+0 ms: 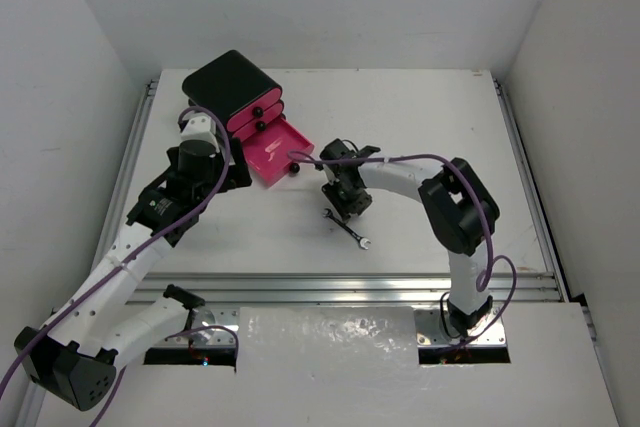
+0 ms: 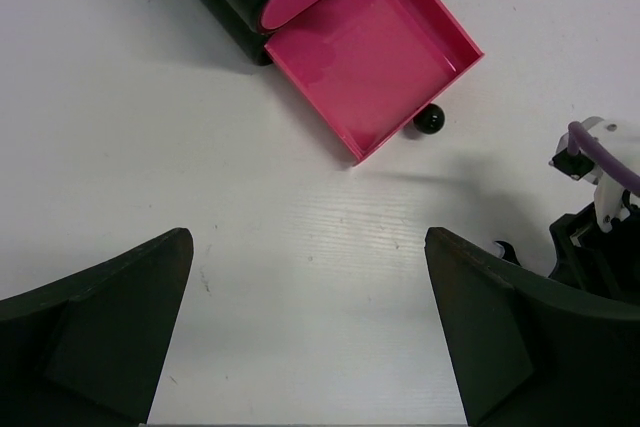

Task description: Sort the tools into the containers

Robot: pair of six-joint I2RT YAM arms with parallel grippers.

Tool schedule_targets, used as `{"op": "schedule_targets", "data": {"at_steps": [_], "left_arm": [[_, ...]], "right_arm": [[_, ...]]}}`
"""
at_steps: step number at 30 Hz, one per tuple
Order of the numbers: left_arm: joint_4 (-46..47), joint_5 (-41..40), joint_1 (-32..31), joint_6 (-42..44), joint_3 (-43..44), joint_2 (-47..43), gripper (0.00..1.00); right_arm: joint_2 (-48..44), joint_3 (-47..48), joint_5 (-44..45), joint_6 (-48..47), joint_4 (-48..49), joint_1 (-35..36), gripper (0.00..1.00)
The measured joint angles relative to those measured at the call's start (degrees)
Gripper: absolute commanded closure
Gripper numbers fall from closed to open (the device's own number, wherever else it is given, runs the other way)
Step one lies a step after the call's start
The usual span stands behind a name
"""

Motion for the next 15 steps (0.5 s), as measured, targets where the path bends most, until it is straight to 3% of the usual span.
{"op": "schedule_targets", "data": {"at_steps": [15], "left_arm": [[0.0,1.0,0.0,0.0,0.0,0.0,0.00]], "right_arm": [[-6.3,-4.1,0.8,1.9,3.0,4.4,0.60]]}}
